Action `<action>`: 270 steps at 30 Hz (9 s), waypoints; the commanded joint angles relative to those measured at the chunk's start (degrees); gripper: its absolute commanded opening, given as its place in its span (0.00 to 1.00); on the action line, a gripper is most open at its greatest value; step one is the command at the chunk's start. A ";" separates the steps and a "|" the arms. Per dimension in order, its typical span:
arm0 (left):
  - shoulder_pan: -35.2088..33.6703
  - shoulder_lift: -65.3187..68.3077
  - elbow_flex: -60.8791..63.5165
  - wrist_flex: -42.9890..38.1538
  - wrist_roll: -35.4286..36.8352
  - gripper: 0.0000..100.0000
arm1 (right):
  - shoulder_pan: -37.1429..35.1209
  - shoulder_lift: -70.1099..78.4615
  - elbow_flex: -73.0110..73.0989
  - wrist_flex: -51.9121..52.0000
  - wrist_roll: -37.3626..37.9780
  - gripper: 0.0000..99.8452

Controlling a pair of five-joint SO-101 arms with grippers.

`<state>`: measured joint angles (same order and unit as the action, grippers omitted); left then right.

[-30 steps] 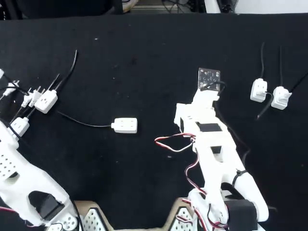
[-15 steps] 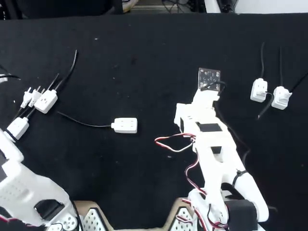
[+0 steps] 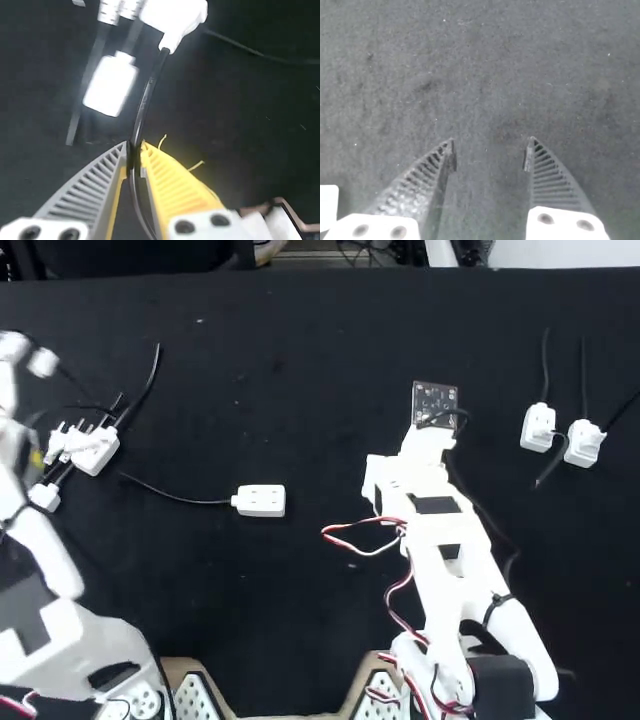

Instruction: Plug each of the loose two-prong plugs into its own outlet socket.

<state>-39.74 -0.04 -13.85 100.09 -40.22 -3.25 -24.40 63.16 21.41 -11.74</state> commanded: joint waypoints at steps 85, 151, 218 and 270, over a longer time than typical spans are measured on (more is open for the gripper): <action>44.70 -40.62 70.55 -44.57 19.60 0.24 | -0.70 -2.24 -1.45 -0.97 -0.62 0.21; 30.90 -38.07 85.58 -69.80 39.38 0.24 | -31.65 -2.33 -8.13 21.80 -27.60 0.22; 30.99 -38.07 85.58 -69.89 39.30 0.24 | -8.79 23.60 -36.70 43.25 -20.48 0.01; 31.16 -38.07 85.58 -69.89 39.30 0.24 | -21.63 30.55 -48.31 57.85 -26.55 0.45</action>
<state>-8.35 -37.58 72.84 31.16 -1.54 -22.24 6.11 17.45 81.27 -37.05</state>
